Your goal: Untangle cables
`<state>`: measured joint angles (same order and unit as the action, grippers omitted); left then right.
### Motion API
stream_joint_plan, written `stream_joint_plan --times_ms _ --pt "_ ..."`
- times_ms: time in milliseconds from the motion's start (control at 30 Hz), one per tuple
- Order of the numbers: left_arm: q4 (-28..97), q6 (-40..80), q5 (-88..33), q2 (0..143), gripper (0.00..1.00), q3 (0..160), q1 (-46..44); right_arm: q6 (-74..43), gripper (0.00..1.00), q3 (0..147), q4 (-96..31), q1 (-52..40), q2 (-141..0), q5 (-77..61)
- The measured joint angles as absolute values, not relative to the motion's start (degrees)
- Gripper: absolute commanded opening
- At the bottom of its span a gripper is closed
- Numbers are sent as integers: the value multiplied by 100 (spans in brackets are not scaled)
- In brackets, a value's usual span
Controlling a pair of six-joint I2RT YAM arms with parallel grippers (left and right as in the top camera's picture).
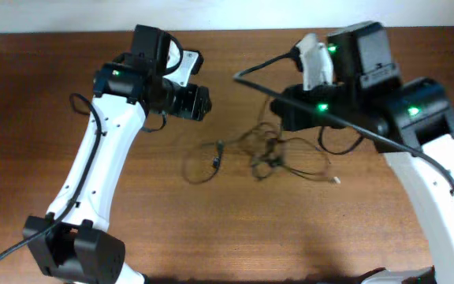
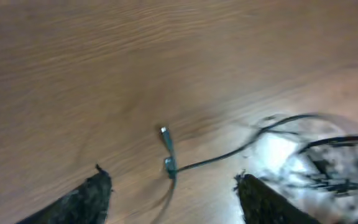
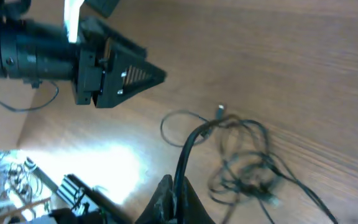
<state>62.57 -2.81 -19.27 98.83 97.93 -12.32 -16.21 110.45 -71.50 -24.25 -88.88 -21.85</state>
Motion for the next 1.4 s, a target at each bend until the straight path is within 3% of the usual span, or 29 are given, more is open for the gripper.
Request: stream_joint_plan --times_ms 267,300,333,433,533,767,900,1167,1267,1400 --pt "6189 -99 -2324 9883 73 9793 -810 -1828 5 11030 -7282 -2744 -9312 -1977" --pt "6189 -30 -2338 9883 73 9793 -738 -1929 30 11021 -7384 -2873 -9579 -1900" --pt "6189 82 -2344 9883 73 9793 -628 -1999 47 10980 -7494 -3006 -9953 -1844" --pt "6189 161 -2418 9883 73 9793 -419 -2117 88 10936 -7699 -3111 -10549 -1793" --pt "6206 185 -2449 9883 73 9793 -353 -2108 98 10927 -7743 -3013 -10602 -1802" --pt "6084 246 -2512 10291 64 9791 -727 -1776 99 11310 -8162 -1302 -10350 -1973" --pt "5457 115 -2554 10986 65 9765 -1240 -1424 99 11332 -8392 -464 -10300 -1975" --pt "4753 -801 -3006 11640 62 9751 -2073 -1155 99 11332 -8409 -373 -10300 -1973" --pt "5052 -770 -3000 11749 57 9749 -2110 -1149 99 11332 -8409 -373 -10300 -1973" --pt "6005 -510 -2663 11749 58 9741 -2110 -1135 99 11332 -8416 -373 -10300 -1973"
